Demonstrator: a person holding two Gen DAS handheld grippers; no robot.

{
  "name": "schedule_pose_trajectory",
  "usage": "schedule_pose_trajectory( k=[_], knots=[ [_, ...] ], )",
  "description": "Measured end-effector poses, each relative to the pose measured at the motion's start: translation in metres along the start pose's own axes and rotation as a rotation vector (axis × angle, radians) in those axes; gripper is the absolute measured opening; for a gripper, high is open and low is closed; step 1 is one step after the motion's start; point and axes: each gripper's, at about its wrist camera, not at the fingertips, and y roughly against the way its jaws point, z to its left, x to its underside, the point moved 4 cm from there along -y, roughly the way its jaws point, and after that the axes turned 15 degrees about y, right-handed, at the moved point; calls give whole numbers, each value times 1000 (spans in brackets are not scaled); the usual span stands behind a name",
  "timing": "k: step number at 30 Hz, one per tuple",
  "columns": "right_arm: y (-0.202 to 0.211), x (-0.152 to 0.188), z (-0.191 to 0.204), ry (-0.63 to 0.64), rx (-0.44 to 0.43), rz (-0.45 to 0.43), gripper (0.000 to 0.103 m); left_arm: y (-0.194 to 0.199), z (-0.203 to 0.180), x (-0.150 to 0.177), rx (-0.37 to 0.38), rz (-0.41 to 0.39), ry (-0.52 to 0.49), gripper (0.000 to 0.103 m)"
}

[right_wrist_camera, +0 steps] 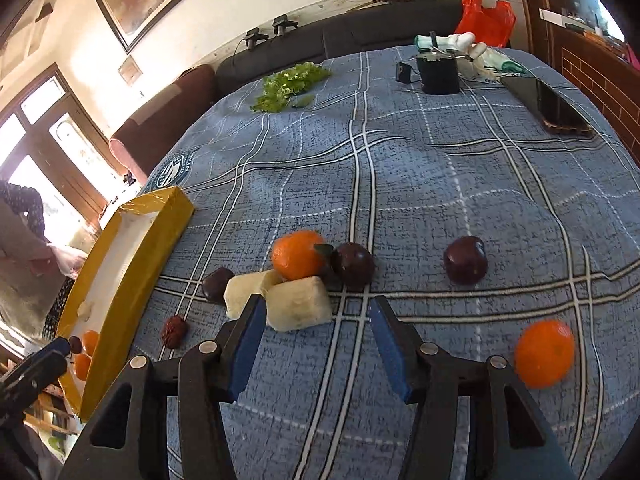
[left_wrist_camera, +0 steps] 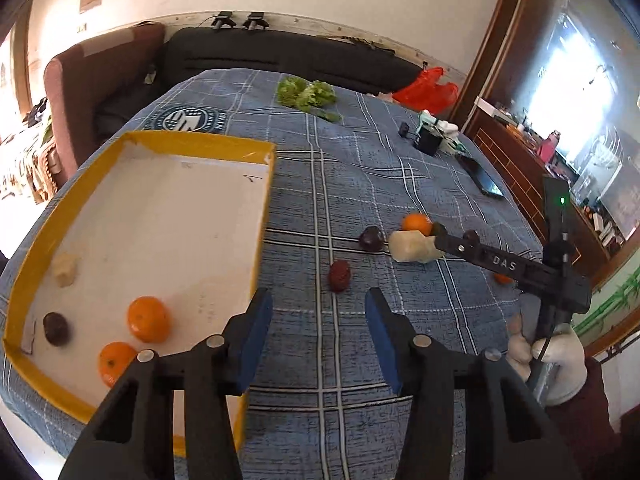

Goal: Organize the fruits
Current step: 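Reach left tool to the red date and close on it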

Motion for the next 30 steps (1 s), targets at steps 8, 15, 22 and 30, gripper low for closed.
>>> schedule_pose_trajectory(
  k=[8, 15, 22, 30],
  knots=[
    [-2, 1, -5, 5, 18, -67, 58, -24, -5, -5, -36, 27, -21, 50],
    [4, -1, -11, -12, 30, -98, 58, -59, -19, -6, -60, 53, -61, 51],
    [7, -2, -15, -32, 26, -109, 58, -76, -19, -13, -49, 54, -91, 51],
    [8, -2, -17, -43, 19, -113, 58, -104, -32, -1, -52, 112, -164, 48]
  ],
)
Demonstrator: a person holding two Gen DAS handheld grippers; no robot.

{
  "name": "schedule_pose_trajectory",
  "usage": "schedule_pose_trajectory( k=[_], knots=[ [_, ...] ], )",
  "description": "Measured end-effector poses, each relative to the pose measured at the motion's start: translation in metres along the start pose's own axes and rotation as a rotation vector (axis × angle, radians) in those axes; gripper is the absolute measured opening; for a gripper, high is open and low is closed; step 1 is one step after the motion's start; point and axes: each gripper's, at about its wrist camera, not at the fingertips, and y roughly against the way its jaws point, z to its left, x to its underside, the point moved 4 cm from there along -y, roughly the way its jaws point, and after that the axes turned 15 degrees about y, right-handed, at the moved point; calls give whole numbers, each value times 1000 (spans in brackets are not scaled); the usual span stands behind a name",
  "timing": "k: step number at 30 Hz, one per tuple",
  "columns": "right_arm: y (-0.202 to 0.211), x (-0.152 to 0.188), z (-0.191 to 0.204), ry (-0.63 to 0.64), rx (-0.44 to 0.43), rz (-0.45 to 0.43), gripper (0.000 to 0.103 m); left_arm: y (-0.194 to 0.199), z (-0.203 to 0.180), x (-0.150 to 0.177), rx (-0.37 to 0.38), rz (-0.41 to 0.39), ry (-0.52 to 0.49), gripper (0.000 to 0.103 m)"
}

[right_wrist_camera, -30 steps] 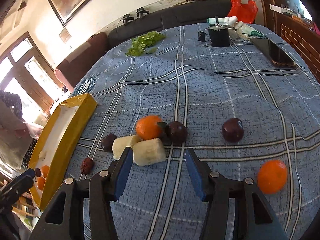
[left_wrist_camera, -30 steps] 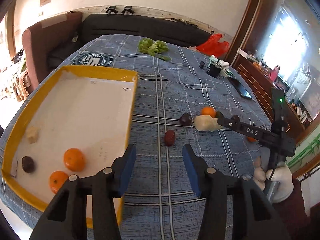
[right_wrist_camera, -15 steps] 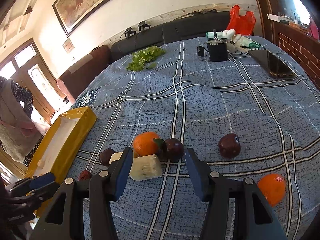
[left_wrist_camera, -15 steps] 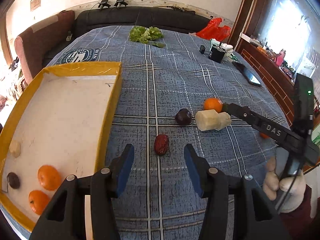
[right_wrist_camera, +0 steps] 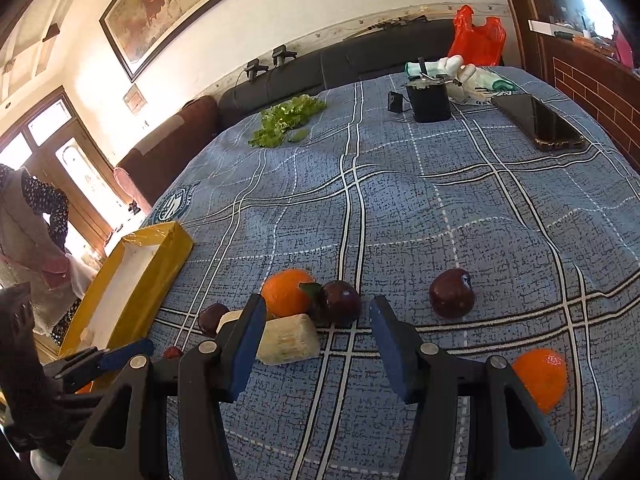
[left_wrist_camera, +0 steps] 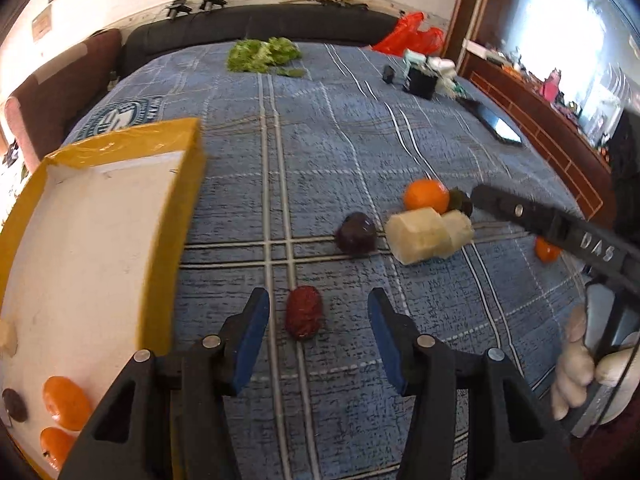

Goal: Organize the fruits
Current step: 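Reach left tool to the red date and close on it, then carry the red date toward the tray with left tool while right tool grasps a dark plum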

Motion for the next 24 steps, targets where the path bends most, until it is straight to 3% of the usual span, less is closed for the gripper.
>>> schedule_pose_trajectory(
  k=[3, 4, 8, 16, 24],
  knots=[
    [2, 0, -1, -8, 0, -7, 58, -9, -6, 7, -36, 26, -31, 21],
    [2, 0, -1, -11, 0, -6, 58, -9, -7, 7, -53, 9, -41, 19],
    [7, -1, -2, -21, -3, -23, 58, -7, -5, 7, -77, -4, -43, 19],
    [5, -1, -4, -19, 19, -17, 58, 27, 2, 3, -23, -79, 56, 19],
    [1, 2, -8, -13, 61, -1, 59, 52, 13, 4, -26, -112, 112, 19]
  ],
)
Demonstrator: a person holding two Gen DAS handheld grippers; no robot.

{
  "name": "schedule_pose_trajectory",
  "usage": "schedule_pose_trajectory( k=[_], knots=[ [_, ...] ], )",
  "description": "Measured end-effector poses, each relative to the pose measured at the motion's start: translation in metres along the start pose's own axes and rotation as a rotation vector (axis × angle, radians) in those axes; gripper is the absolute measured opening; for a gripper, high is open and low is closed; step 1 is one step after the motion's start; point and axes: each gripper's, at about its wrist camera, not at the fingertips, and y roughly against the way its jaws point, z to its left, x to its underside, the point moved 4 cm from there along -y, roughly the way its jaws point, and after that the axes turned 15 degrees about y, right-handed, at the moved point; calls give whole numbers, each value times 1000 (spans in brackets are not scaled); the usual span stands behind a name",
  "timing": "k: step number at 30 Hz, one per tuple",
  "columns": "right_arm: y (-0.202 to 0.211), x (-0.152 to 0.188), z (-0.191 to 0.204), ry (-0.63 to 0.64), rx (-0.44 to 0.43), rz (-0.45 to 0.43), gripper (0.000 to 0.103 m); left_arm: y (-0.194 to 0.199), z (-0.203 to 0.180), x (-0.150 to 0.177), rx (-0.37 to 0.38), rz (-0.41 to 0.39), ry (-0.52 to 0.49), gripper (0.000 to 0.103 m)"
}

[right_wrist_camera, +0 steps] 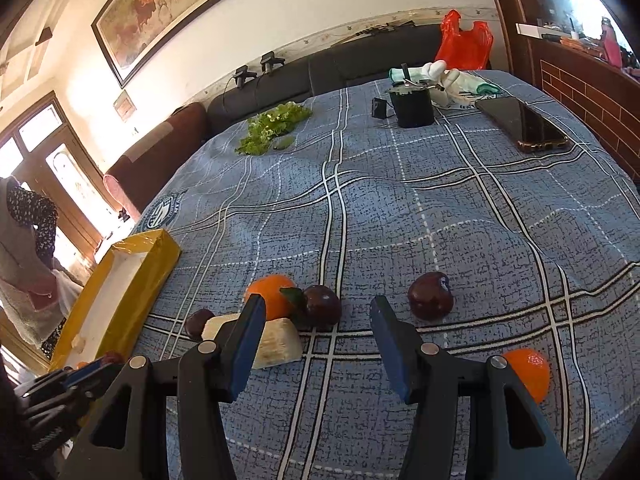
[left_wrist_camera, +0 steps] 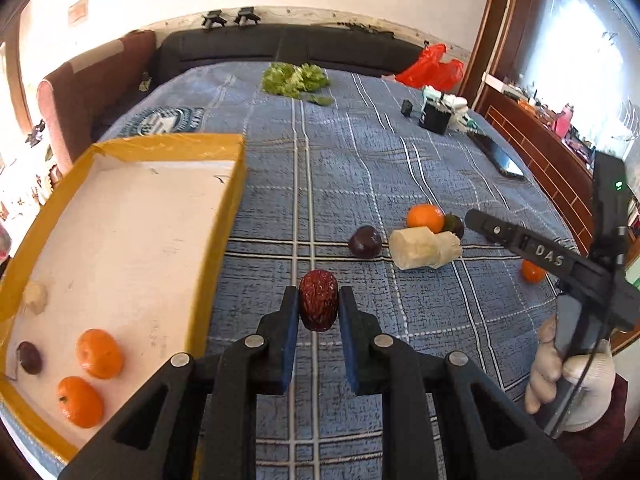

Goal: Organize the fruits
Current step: 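Carry the red date toward the tray with left tool while right tool grasps a dark plum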

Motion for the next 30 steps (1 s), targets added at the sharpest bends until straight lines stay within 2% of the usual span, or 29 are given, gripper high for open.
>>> schedule_pose_trajectory(
  k=[8, 12, 15, 19, 20, 24, 26, 30],
  knots=[
    [-3, 3, 6, 42, 34, 15, 59, 31, 34, -6, 39, -64, 114, 19],
    [10, -5, 18, 85, 61, -9, 59, 51, 59, -12, 45, -102, 157, 19],
    [27, -16, 43, 135, -10, -32, 59, 73, 86, -16, 49, -147, 211, 19],
    [11, -23, 97, 268, -118, 54, 59, 92, 116, -18, 57, -191, 266, 19],
    [3, -23, 108, 300, -119, 79, 59, 95, 122, -17, 55, -197, 275, 19],
    [-34, -17, 132, 417, -44, 168, 59, 106, 144, -14, 42, -216, 301, 19],
    [-46, -16, 133, 465, 22, 176, 58, 109, 153, -13, 27, -228, 305, 19],
    [-54, -13, 136, 510, 69, 211, 49, 110, 169, -13, 21, -230, 335, 19]
  ],
)
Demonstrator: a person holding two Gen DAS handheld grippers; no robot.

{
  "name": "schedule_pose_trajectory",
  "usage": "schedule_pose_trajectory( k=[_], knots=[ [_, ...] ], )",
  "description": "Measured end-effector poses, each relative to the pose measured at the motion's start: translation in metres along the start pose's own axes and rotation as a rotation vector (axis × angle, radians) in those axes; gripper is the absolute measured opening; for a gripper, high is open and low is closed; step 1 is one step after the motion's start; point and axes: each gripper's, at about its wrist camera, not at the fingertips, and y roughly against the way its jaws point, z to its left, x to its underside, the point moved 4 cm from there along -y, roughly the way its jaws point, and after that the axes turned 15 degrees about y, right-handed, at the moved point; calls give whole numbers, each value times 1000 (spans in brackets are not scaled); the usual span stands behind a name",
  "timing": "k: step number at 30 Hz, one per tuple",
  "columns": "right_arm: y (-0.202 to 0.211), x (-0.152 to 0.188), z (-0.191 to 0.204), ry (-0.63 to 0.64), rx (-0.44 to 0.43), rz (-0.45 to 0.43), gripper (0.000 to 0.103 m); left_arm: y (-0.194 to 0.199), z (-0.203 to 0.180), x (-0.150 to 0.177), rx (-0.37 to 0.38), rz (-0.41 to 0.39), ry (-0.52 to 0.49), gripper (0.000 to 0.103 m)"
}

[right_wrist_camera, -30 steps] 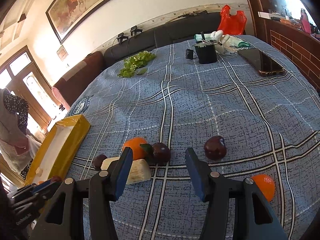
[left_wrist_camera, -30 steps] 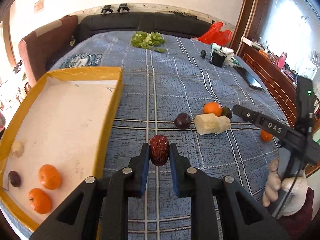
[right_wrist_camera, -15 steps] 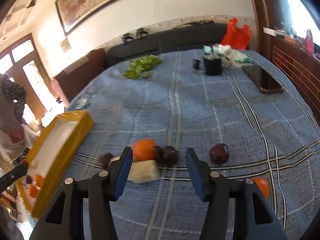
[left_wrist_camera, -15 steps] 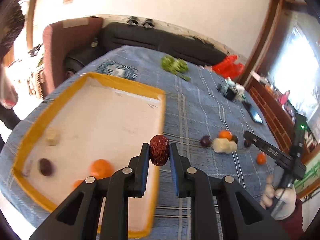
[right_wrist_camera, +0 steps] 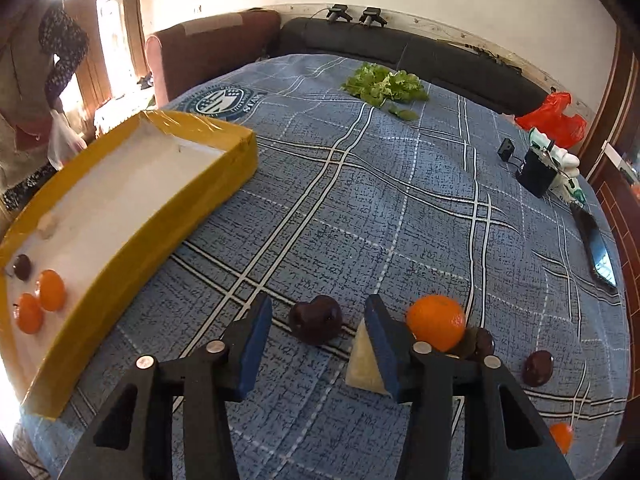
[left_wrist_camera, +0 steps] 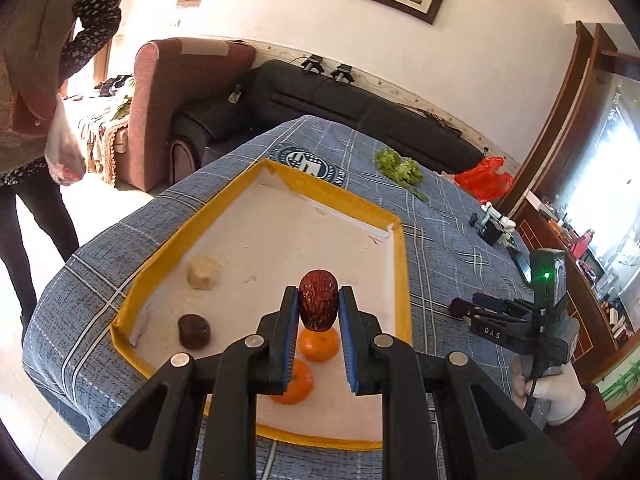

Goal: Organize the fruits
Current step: 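Carry the red date toward the tray with left tool while right tool grasps a dark plum, then release the red date into the tray with left tool while right tool drops the plum there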

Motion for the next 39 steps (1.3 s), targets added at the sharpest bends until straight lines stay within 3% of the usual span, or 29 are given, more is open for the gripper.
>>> schedule_pose_trajectory(
  k=[5, 11, 17, 21, 24, 31, 35, 39],
  knots=[
    [0, -1, 14, 119, 51, 17, 29, -3, 12, -1, -10, 5, 25, 19],
    [-9, -6, 19, 216, 85, 52, 31, 0, 18, 2, -21, 5, 40, 19],
    [-1, -6, -11, 89, -30, 57, 25, 3, 14, 3, -20, -2, 35, 19],
    [24, -10, -33, -101, -181, -23, 25, 1, 13, 3, -24, 1, 26, 19],
    [42, -22, -26, -154, -285, -77, 25, -4, 16, -1, -39, 7, 24, 19],
    [48, -52, 59, -128, -532, -104, 26, -28, 42, -28, -149, 39, -1, 19],
    [34, -60, 113, -40, -551, -76, 26, -49, 55, -39, -215, 78, -7, 19],
    [26, -57, 145, 10, -559, -45, 26, -65, 61, -42, -232, 120, -3, 19]
  ],
)
